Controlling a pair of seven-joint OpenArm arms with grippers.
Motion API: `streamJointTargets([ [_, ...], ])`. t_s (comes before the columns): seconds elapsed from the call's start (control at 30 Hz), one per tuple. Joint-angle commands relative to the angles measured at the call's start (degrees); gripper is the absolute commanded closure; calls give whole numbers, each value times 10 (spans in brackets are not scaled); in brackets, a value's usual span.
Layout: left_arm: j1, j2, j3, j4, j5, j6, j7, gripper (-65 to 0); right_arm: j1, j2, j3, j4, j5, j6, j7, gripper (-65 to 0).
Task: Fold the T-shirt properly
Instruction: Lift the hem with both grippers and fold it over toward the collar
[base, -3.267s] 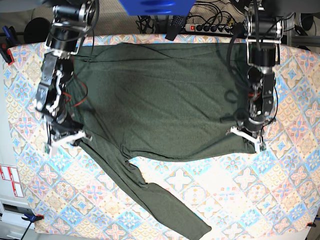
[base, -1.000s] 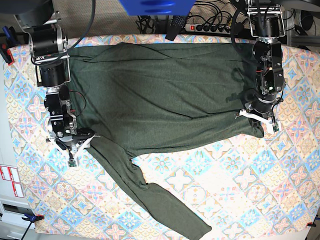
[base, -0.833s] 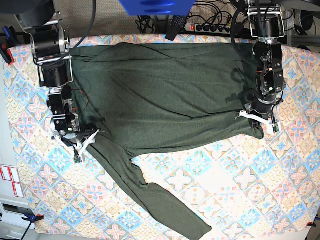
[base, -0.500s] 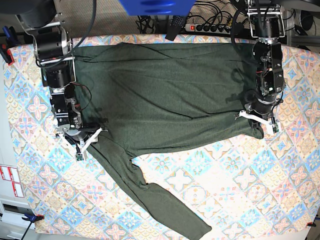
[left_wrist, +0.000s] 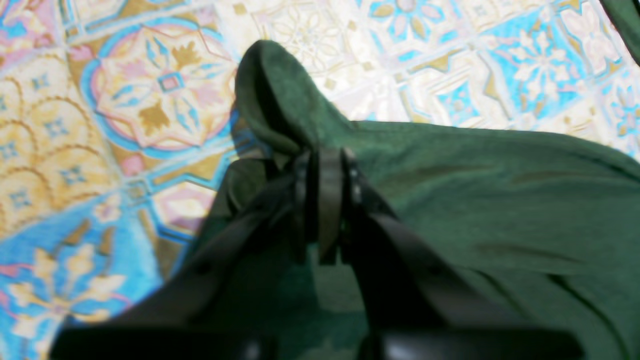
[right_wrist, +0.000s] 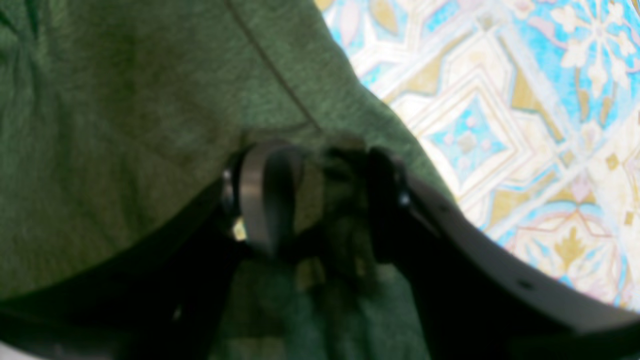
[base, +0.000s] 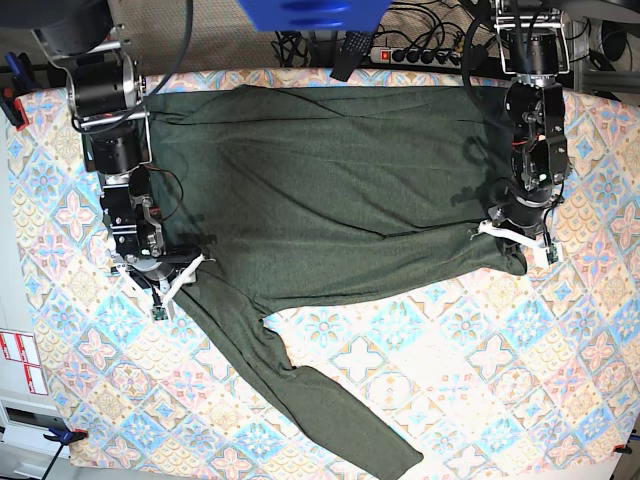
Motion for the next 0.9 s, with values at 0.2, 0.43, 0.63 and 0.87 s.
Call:
streamJointTargets([
  [0.2,-6,-10,-3,12,-10,-1,-10,0,14,17,28,9,-5,-6,5,-269],
  [0.43,-6,-9,-3,12,-10,-1,-10,0,25,17,61,4,-5,-6,5,-271],
  [0.63,-6,-8,-3,12,-10,-1,-10,0,33,17,60,-44,-5,-4,5,-271],
  [0.87,-6,-9,-3,12,-10,-1,-10,0,33,17,59,-54,-5,7,3,-270],
])
